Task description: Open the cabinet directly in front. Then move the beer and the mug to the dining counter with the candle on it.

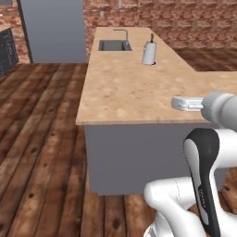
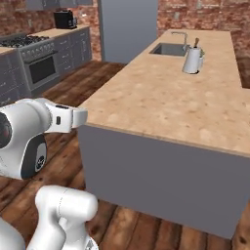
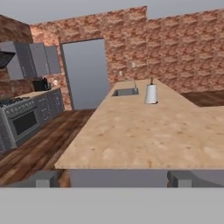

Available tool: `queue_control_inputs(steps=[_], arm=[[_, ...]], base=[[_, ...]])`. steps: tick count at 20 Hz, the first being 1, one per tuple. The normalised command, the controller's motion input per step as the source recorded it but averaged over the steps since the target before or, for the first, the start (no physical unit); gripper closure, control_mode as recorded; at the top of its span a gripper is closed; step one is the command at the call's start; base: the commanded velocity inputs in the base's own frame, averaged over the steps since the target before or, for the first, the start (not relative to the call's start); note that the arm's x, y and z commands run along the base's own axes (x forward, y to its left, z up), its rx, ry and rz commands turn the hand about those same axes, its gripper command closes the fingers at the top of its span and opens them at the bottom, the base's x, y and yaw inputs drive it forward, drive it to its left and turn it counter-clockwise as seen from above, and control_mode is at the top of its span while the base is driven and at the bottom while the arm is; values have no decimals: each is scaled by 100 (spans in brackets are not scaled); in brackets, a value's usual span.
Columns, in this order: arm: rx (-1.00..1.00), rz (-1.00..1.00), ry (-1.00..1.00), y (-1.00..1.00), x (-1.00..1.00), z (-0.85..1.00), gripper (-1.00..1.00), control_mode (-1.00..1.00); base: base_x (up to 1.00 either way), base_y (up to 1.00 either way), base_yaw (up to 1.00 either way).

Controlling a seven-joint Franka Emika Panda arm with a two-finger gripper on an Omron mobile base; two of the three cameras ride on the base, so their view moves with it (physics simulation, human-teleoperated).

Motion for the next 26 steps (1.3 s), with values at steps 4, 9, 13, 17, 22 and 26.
queue_control_inputs(steps=[4, 9, 13, 17, 22, 26], arm=[[0, 0, 0, 0, 0, 0, -100, 100], [0, 0, 0, 0, 0, 0, -100, 100], [0, 0, 0, 0, 0, 0, -100, 100], [0, 0, 0, 0, 0, 0, -100, 100], [0, 0, 0, 0, 0, 0, -100, 100], [0, 0, 0, 0, 0, 0, -100, 100]], base=[[45, 100, 0], [50, 100, 0], [64, 100, 0], [78, 100, -2], [98, 100, -11], [100, 84, -25]])
